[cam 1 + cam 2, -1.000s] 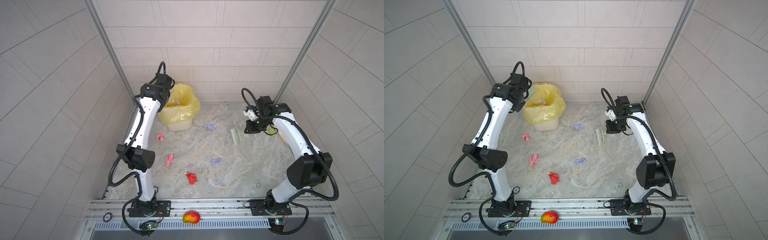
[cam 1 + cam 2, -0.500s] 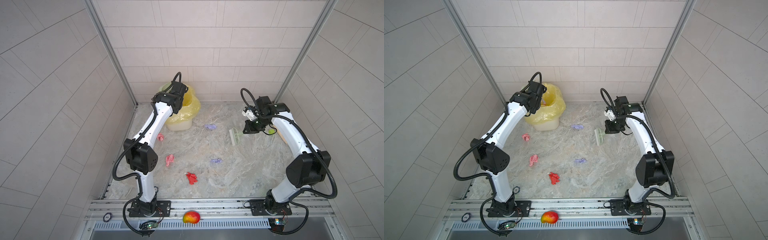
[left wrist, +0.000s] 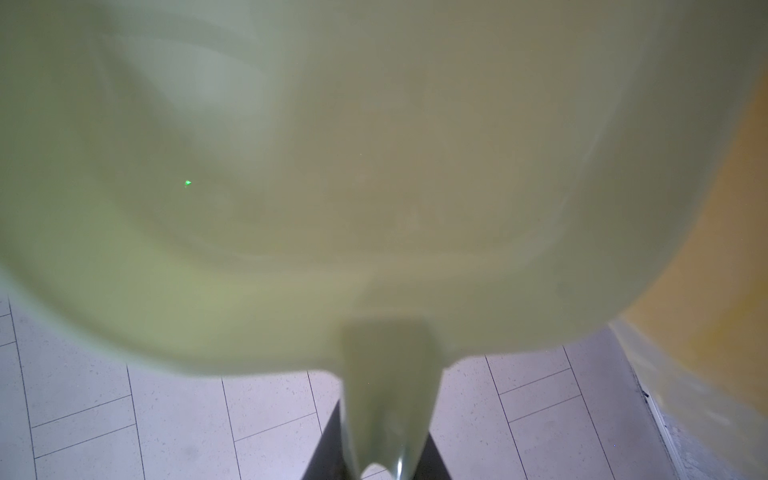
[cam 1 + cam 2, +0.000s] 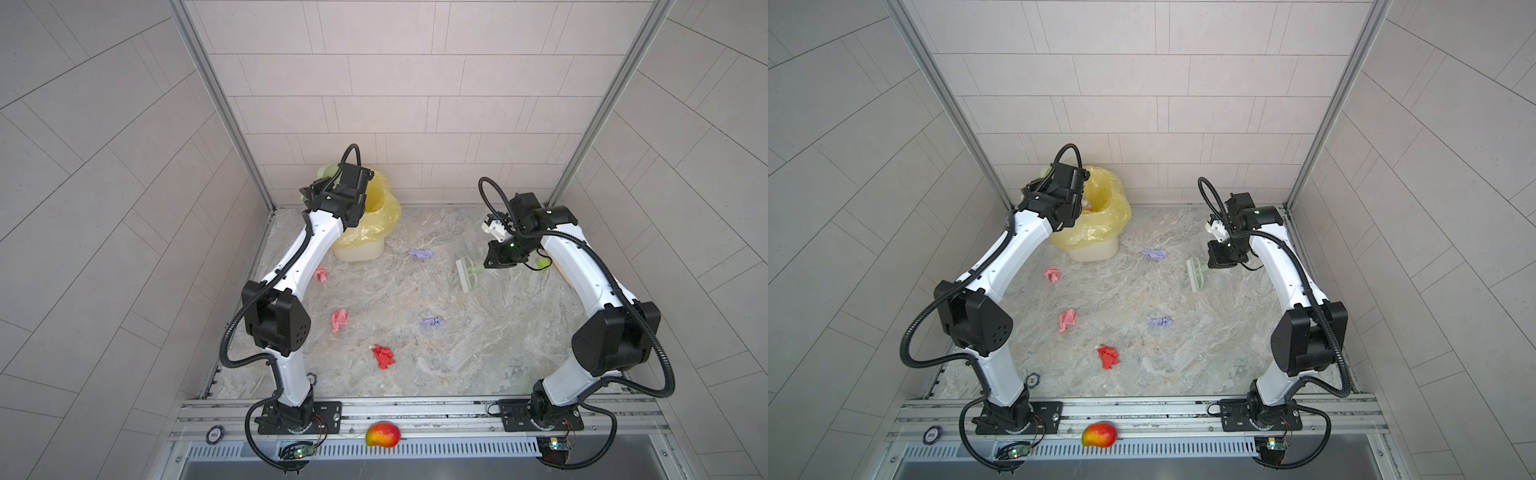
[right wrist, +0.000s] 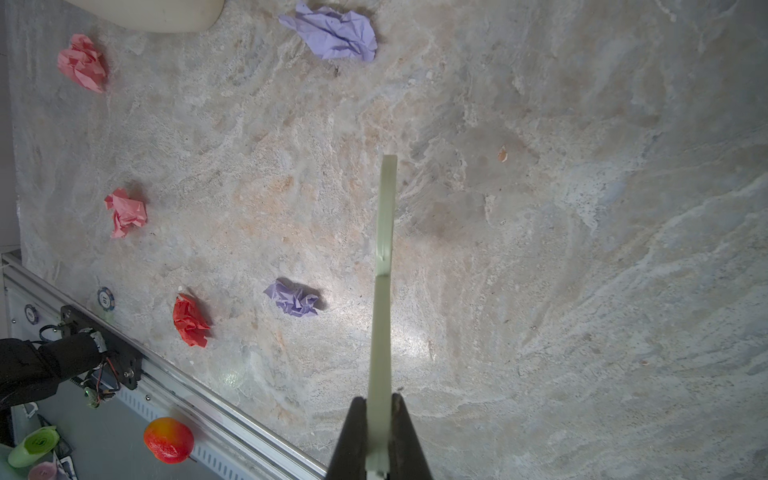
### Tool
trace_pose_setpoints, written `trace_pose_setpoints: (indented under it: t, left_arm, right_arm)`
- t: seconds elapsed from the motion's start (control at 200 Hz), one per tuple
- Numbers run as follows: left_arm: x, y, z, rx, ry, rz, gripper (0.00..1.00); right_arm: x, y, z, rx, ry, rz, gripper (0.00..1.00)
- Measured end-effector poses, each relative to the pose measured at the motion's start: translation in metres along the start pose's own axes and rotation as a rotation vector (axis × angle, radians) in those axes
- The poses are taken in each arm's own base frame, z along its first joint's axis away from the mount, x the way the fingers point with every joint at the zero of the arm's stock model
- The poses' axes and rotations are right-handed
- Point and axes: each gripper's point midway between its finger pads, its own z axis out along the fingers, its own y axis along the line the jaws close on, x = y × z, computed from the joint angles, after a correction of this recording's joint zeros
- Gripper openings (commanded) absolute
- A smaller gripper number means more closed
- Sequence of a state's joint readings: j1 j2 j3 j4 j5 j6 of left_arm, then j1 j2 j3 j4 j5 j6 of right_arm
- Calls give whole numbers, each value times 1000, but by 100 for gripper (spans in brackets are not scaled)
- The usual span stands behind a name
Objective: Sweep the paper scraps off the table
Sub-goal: 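Tip the green dustpan over the yellow bin with the left gripper, then carry the empty dustpan toward the red scrap while the right gripper moves the brush there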
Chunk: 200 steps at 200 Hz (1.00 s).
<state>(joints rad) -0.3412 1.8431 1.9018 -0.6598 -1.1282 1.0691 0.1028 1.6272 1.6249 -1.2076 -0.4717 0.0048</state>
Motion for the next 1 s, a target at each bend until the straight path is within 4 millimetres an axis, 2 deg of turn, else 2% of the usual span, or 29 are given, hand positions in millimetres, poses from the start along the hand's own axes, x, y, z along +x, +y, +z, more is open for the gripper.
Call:
trace_pose_setpoints:
  t: [0.17, 0.305, 0.45, 0.636, 0.721, 0.791, 1.001]
  left_arm:
    - [-2, 2, -1, -3, -8, -24, 0]
    - [-5, 3, -13, 46, -65, -105, 0]
    - [-6, 13, -41, 119, -161, -264, 0]
    - [-3, -3, -90, 286, -291, -379, 0]
    - [-2, -20, -115, 378, -337, -408, 0]
    - [-1, -42, -134, 459, -360, -404, 0]
    - [2, -143, -189, 783, -349, -326, 0]
  right_arm:
    - [0, 1, 0, 0, 2, -2, 0]
    - [3, 1, 2, 4, 10, -4, 0]
    - [6, 6, 2, 10, 15, -18, 0]
    - [9, 10, -1, 26, 13, -34, 0]
    - [10, 10, -2, 36, 14, -40, 0]
    - [11, 9, -2, 46, 19, -41, 0]
    - [15, 7, -4, 70, 21, -47, 0]
